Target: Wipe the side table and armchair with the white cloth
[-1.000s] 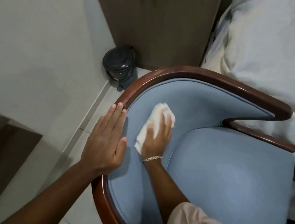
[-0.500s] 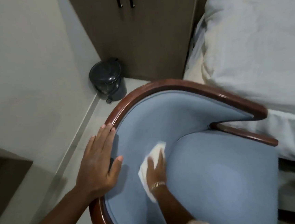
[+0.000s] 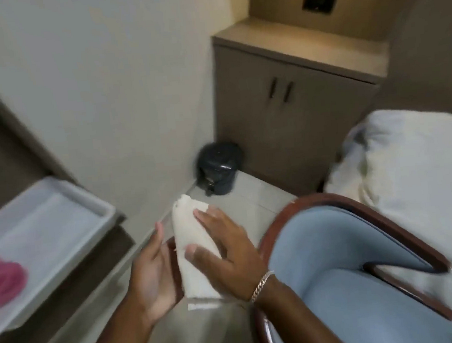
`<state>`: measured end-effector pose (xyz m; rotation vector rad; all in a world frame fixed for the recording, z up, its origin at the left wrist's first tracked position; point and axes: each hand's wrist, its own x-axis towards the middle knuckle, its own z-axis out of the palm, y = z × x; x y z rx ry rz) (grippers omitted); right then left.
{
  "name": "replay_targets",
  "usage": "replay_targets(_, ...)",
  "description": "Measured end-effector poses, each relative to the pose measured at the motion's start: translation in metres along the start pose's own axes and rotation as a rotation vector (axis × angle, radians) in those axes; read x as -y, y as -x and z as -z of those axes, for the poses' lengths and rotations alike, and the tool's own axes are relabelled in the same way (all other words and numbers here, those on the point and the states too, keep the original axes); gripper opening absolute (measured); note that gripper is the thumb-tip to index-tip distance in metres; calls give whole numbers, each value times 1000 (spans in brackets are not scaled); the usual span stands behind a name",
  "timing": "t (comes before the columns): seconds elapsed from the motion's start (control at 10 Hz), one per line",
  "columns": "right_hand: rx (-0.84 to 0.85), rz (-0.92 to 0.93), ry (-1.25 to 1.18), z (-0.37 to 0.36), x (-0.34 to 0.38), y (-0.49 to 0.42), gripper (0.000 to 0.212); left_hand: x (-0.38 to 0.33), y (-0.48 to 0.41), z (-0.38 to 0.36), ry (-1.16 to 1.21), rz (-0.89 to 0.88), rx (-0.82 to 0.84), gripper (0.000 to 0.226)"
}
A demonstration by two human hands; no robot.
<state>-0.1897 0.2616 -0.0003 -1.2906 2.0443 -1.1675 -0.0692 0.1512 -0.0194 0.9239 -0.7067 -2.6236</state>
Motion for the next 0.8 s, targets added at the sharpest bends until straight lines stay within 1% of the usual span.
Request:
replay_targets(0.1, 63, 31, -155, -33, 31, -73, 65, -67, 18, 32, 20, -205, -127, 61)
replay_targets(0.2, 230, -240, -279, -94, 50, -136, 65, -118, 24, 79, 28, -383, -378, 48)
replay_targets(0.3, 318, -232, -268, -191, 74, -194, 58, -177, 15, 150, -16, -596, -741, 31)
replay_targets(0.4, 255, -153, -106, -217, 90, -223, 49, -197, -2, 158, -377, -632, -1049, 54)
replay_targets(0.5, 256, -52, 169, -223, 67, -224, 36, -175, -22, 172, -684, -533, -1143, 86)
replay_targets(0.6, 137, 23, 131, -203, 41, -196, 27, -147, -34, 194, -832, -343, -1081, 93)
replay_targets(0.7, -45, 60, 104, -141, 23, -167, 26, -135, -26, 182, -1132, -276, -1158, 86)
replay_targets(0.8, -272, 59, 223, -58, 8, -138, 24, -134, -35, 145, -1296, -478, -1097, 88)
